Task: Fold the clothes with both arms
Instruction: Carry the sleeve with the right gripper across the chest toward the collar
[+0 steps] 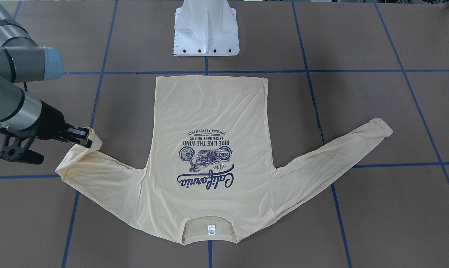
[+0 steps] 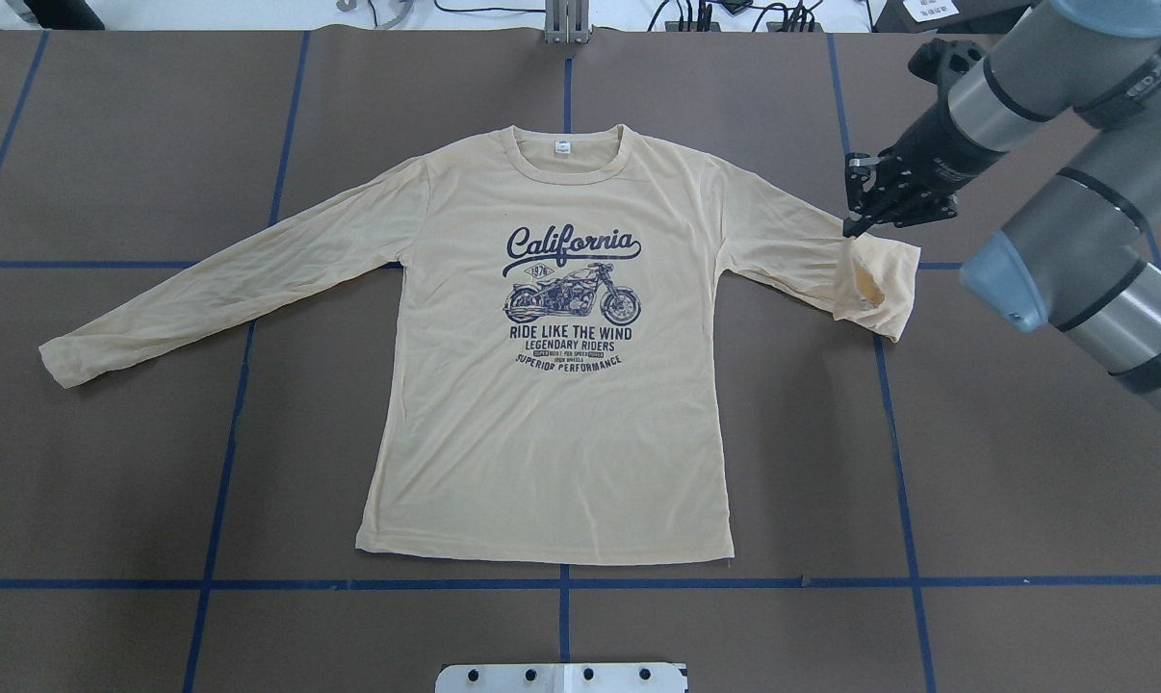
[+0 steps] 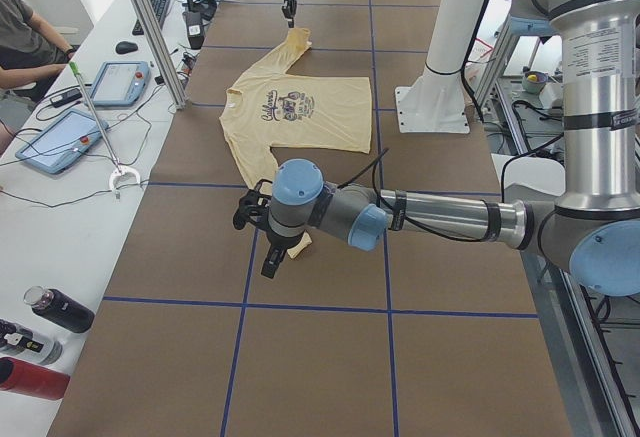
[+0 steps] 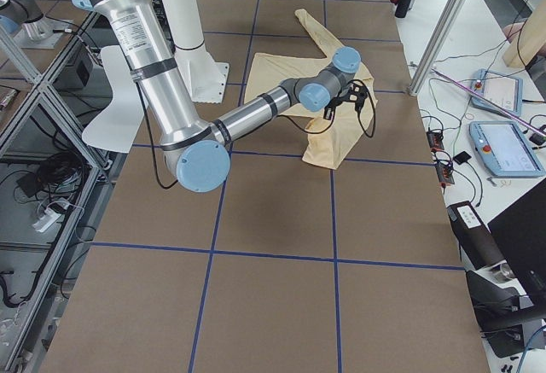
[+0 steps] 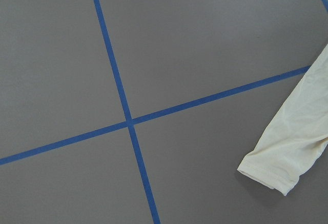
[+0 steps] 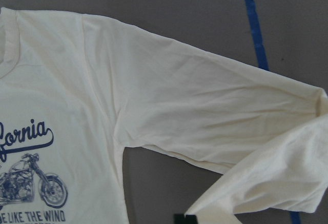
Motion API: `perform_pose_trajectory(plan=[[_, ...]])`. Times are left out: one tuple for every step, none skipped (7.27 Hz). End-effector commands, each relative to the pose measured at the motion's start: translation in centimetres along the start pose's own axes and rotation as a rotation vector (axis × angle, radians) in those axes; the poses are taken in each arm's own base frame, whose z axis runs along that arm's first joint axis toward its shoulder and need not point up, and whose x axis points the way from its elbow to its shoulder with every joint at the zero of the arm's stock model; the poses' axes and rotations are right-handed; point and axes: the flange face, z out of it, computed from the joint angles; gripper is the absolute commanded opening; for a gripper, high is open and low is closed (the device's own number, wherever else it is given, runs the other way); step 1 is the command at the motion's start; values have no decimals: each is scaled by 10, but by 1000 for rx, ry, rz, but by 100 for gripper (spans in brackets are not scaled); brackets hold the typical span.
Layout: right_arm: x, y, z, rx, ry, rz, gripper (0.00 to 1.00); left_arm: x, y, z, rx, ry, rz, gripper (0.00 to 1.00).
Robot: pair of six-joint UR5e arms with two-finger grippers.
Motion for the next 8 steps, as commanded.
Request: perform_pose_trajectory(plan=[[-93,-1,19,39,-3,75,0,0,0,0,-1,-1,-1,100],[-121,-12,20,42,-7,86,0,-1,0,1,-1,-3,-1,100],[-145,-20,24,56,-2,81,0,-1,0,1,-2,-3,-2,100],[-174,-29,24,70,0,82,0,-1,0,1,-2,-3,-1,100],[-204,-33,19,75,-8,80,0,-1,0,1,-2,-3,-1,100],[-235,-32,14,79,-18,65,0,-1,0,1,-2,-3,-2,100],[-264,-20,38,94,-29,32,0,-1,1,1,-3,-3,-4,100],[-288,-3,71,160,-68,54,0,-3,8,2,-10,0,-9,100]])
